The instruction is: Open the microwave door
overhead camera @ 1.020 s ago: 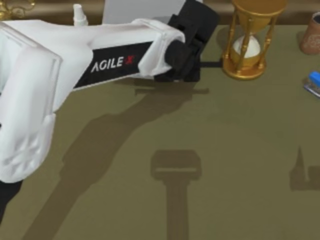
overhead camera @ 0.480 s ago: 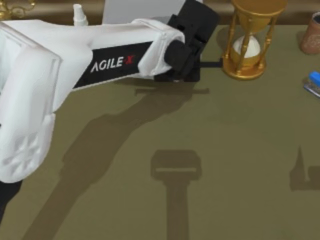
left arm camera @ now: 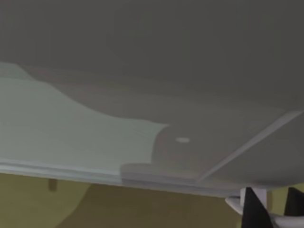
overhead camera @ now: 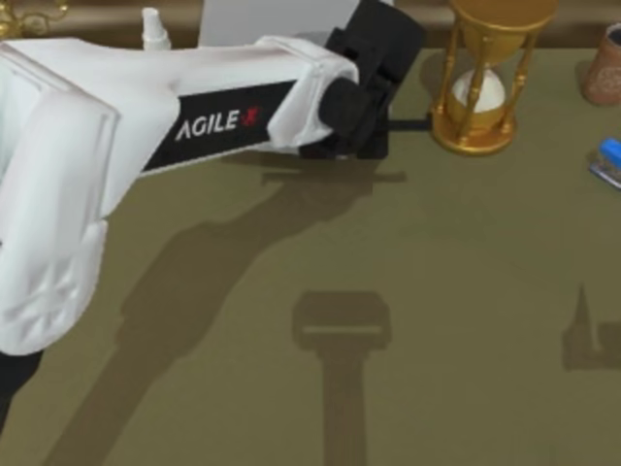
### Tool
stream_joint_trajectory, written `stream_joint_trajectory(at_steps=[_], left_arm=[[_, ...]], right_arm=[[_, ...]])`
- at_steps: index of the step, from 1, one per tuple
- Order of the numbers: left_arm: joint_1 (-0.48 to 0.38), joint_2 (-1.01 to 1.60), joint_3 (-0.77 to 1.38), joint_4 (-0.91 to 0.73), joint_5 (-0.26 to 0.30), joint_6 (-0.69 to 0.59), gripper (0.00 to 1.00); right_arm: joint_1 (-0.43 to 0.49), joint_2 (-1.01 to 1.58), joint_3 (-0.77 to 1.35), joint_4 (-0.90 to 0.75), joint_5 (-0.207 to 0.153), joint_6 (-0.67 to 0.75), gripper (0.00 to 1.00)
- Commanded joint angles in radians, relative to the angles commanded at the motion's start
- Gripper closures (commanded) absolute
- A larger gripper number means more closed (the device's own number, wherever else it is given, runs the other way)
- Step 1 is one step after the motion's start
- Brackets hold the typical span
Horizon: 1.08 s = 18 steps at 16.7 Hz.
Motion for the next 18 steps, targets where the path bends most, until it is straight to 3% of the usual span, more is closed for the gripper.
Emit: stream_joint_trajectory(at_steps=[18], left_arm=[[0.007,-0.056,-0.096,0.063,0.043,0.063,1.00]], right_arm=[[0.000,0.000,0.000,0.000,0.000,0.000,0.00]])
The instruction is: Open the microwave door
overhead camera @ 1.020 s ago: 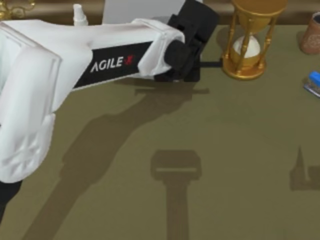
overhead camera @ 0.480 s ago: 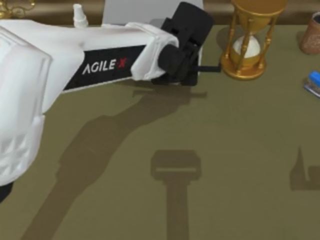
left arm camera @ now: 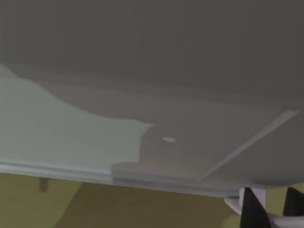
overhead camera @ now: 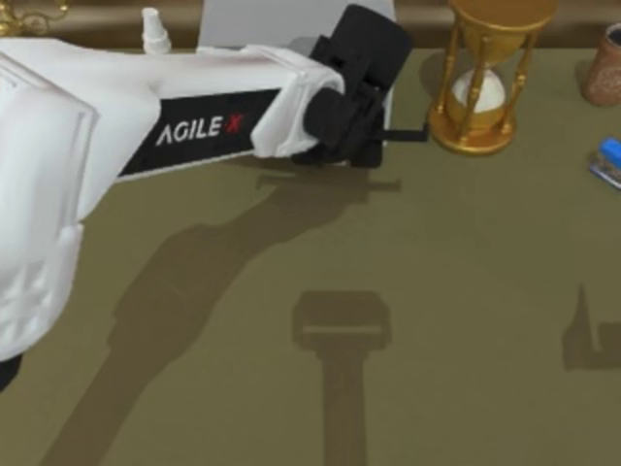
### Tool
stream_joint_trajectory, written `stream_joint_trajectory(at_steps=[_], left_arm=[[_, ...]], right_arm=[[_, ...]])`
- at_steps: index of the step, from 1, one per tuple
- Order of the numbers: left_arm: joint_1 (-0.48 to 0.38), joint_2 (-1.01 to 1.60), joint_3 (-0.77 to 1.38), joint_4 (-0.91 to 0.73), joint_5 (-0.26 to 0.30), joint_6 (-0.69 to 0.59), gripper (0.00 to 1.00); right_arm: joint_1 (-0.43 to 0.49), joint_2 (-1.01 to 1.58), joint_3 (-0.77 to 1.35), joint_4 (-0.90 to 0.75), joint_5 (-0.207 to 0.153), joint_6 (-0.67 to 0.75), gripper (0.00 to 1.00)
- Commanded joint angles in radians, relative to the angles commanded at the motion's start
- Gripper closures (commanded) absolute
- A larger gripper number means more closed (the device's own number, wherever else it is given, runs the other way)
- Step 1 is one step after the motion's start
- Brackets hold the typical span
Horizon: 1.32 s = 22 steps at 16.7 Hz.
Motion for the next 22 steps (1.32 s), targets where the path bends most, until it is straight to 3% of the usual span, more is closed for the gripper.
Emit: stream_joint_trajectory(at_steps=[22], left_arm=[[-0.002,-0.016,-0.034,0.019,0.017,0.023,1.00]], right_arm=[[0.000,0.000,0.000,0.000,0.000,0.000,0.00]])
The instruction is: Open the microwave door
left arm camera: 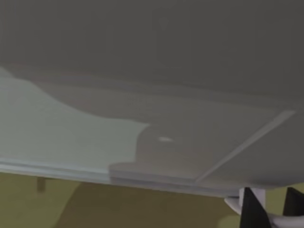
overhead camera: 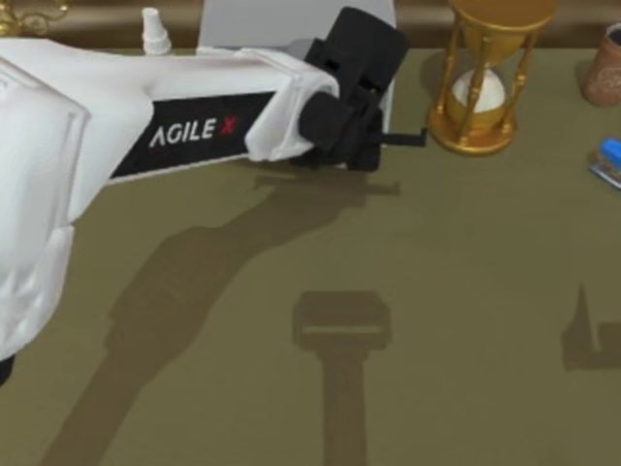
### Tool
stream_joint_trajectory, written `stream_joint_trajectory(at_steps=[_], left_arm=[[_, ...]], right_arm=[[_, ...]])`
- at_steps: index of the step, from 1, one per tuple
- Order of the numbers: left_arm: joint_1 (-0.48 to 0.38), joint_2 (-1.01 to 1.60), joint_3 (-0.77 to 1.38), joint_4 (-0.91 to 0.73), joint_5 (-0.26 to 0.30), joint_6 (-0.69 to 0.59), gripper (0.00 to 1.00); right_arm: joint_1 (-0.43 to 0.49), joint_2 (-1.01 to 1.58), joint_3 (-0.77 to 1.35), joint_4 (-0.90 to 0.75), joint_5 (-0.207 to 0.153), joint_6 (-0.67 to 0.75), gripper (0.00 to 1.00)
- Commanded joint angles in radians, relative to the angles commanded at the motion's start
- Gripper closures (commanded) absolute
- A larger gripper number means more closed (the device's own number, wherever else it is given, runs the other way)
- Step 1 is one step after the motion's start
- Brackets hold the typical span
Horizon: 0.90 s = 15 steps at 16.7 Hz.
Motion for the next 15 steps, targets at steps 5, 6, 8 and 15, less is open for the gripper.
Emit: stream_joint_trajectory(at_steps=[5,6,8,15], left_arm=[[0.012,-0.039,-0.059,0.039,0.032,0.044,1.00],[0.012,-0.039,-0.059,0.039,0.032,0.044,1.00],[0.012,-0.039,-0.059,0.039,0.032,0.044,1.00],[0.012,-0.039,-0.059,0.039,0.032,0.044,1.00]], right_arm=[[0.000,0.000,0.000,0.000,0.000,0.000,0.00],[0.000,0.000,0.000,0.000,0.000,0.000,0.00],[0.000,0.000,0.000,0.000,0.000,0.000,0.00],[0.000,0.000,0.000,0.000,0.000,0.000,0.00]])
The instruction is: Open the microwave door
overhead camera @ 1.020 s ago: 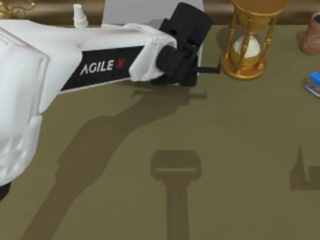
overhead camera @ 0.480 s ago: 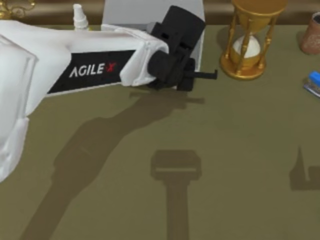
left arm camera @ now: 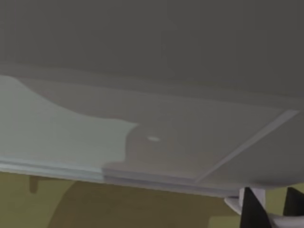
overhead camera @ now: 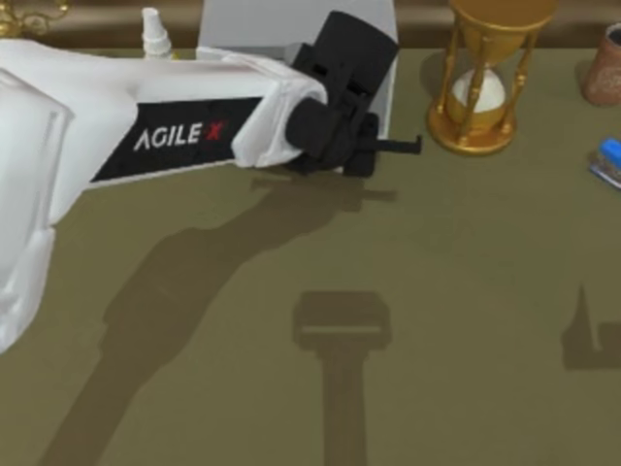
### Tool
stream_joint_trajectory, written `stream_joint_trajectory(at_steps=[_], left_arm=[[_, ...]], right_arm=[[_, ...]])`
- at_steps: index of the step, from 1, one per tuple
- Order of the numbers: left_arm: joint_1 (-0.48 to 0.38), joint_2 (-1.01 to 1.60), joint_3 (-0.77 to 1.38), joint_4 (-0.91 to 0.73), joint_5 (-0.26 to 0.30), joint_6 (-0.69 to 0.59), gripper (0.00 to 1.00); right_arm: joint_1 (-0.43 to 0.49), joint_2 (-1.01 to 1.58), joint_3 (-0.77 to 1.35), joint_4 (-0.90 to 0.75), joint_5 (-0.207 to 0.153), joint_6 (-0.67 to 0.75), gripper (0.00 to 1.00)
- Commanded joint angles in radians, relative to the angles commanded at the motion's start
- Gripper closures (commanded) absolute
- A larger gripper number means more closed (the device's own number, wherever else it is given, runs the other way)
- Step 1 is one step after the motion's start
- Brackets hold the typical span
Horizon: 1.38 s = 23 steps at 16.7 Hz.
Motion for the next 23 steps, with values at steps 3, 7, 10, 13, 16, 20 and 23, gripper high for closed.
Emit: stream_joint_trajectory(at_steps=[3,7,10,13,16,20,23], left_arm=[[0.000,0.000,0.000,0.000,0.000,0.000,1.00],[0.000,0.000,0.000,0.000,0.000,0.000,1.00],[0.000,0.000,0.000,0.000,0.000,0.000,1.00],[0.000,0.000,0.000,0.000,0.000,0.000,1.00],[-0.006,0.001,-0.015,0.003,0.013,0.005,1.00],[0.008,-0.044,-0.062,0.043,0.042,0.050,1.00],[0.013,-0.054,-0.088,0.052,0.054,0.071,1.00]], right_arm=[[0.000,0.000,0.000,0.000,0.000,0.000,0.00],[0.000,0.000,0.000,0.000,0.000,0.000,0.00],[0.000,0.000,0.000,0.000,0.000,0.000,0.00],[0.000,0.000,0.000,0.000,0.000,0.000,0.00],[0.000,0.000,0.000,0.000,0.000,0.000,0.00],[0.000,0.000,0.000,0.000,0.000,0.000,0.00],[0.000,0.000,0.000,0.000,0.000,0.000,0.00]])
